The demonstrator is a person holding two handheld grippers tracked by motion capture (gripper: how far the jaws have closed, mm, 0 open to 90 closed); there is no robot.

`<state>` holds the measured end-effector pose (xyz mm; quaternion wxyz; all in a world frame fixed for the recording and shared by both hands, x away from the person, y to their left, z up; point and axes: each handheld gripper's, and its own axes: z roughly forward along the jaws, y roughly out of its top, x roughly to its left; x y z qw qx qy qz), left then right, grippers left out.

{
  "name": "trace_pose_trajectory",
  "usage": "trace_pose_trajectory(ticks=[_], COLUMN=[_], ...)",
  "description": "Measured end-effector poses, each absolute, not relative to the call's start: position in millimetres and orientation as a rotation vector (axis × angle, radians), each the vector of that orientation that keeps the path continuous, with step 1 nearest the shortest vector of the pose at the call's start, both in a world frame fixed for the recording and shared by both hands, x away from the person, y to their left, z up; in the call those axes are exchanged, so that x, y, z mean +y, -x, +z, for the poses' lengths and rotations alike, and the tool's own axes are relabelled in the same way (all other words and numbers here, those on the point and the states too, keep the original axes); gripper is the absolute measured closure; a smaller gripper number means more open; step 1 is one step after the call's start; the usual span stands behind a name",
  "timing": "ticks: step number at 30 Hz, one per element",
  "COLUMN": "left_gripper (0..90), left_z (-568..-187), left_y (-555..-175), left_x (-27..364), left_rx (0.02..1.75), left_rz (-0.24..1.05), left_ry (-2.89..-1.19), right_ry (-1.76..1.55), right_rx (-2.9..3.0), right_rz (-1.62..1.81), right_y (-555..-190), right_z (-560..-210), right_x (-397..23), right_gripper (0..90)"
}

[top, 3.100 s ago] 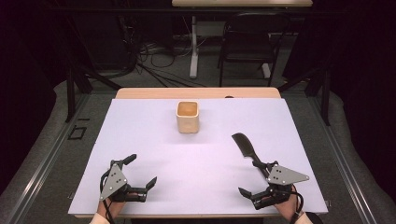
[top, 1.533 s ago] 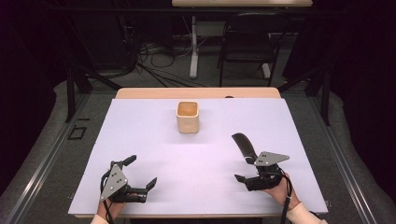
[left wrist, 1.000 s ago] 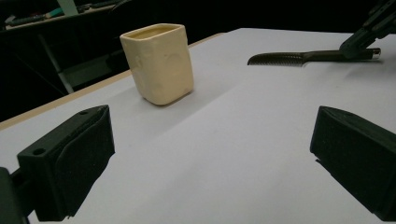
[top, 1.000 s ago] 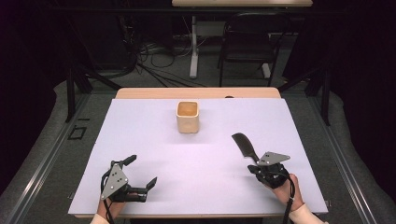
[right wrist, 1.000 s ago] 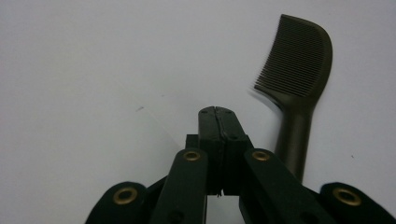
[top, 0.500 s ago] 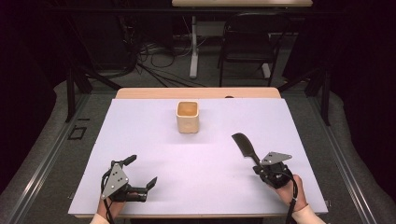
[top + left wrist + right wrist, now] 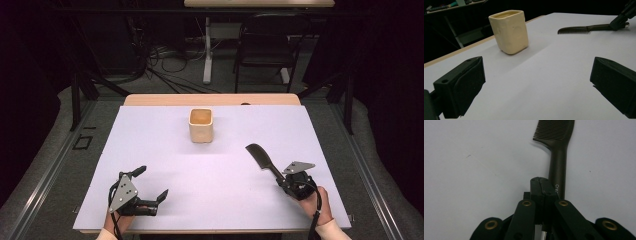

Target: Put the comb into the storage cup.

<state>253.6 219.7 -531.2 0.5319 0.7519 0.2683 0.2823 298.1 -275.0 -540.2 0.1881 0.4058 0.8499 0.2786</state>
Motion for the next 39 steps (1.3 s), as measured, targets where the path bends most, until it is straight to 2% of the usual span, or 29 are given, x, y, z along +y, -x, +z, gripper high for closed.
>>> trace_pose_trajectory(ticks=[39], left_gripper=[0.0], left_z=[-532], left_y=[-255], left_x=[220], left_rx=[0.67], left_rz=[0.68], left_ry=[-1.803], right_ry=[-1.148], right_rx=[2.361], right_rz=[0.641], right_y=[-310], right_z=[-541], right_x=[-289], right_gripper=[90.0])
